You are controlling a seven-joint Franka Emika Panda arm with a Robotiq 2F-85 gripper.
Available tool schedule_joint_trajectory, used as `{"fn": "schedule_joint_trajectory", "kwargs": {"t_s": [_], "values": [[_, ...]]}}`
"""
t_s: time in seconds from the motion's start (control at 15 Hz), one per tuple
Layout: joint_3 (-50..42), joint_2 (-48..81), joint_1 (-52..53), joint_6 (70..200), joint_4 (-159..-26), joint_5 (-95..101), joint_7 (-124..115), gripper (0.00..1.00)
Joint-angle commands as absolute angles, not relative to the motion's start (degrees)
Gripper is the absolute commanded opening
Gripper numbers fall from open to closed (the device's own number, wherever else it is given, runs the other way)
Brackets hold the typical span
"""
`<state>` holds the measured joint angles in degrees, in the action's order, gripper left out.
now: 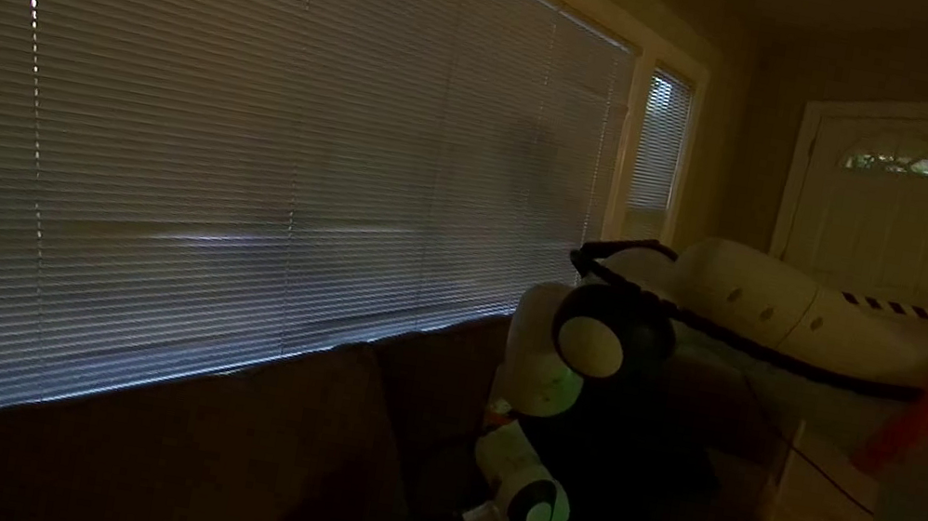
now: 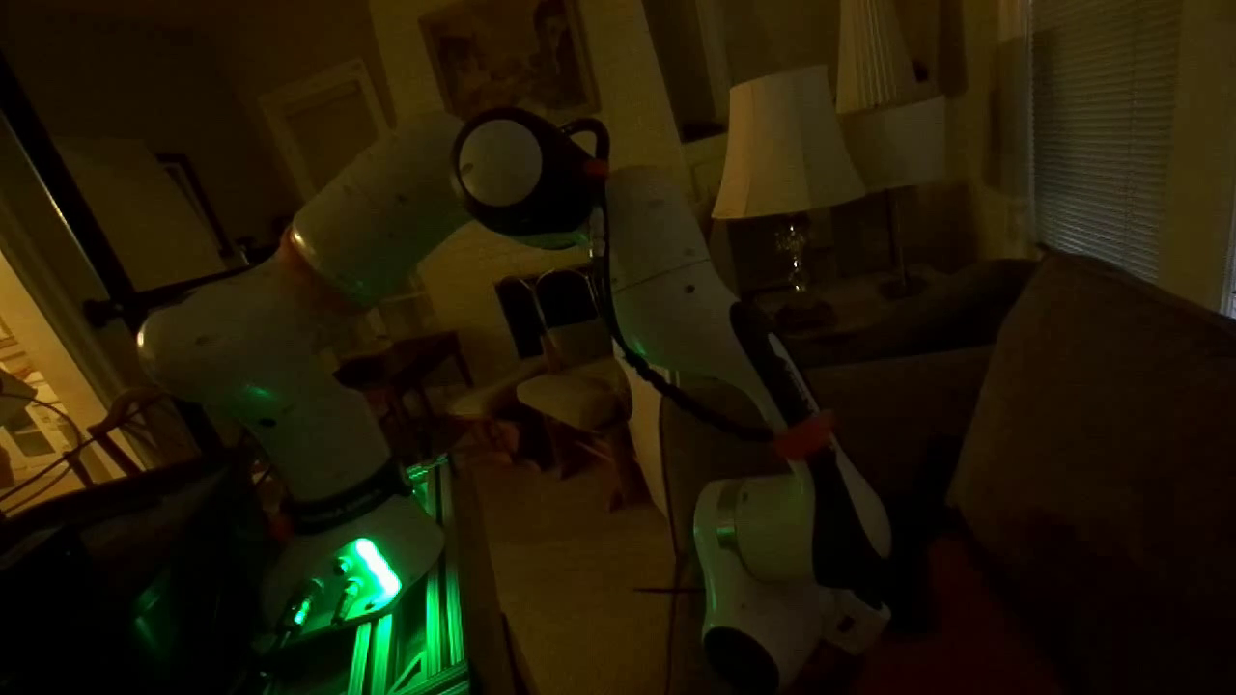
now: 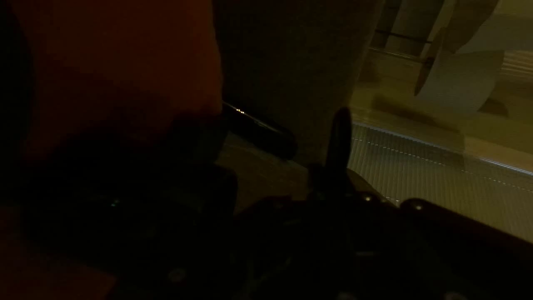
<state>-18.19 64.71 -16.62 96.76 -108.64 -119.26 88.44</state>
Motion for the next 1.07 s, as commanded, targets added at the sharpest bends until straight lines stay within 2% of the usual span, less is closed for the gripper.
{"fn": "schedule_joint_trajectory", "kwargs": {"t_s": [0.0,0.8,0.87,0.93,1.0], "values": [[-18.2,62.7,-15.9,99.2,-111.1,-120.7,89.0,0.01],[-19.2,63.6,-21.1,91.2,-115.0,-119.5,91.5,0.01],[-19.4,64.2,-19.8,93.5,-113.6,-119.6,90.2,0.01],[-19.5,64.3,-20.0,93.2,-113.8,-119.6,90.2,0.06],[-19.6,64.3,-20.1,93.2,-113.8,-119.6,90.2,0.06]]}}
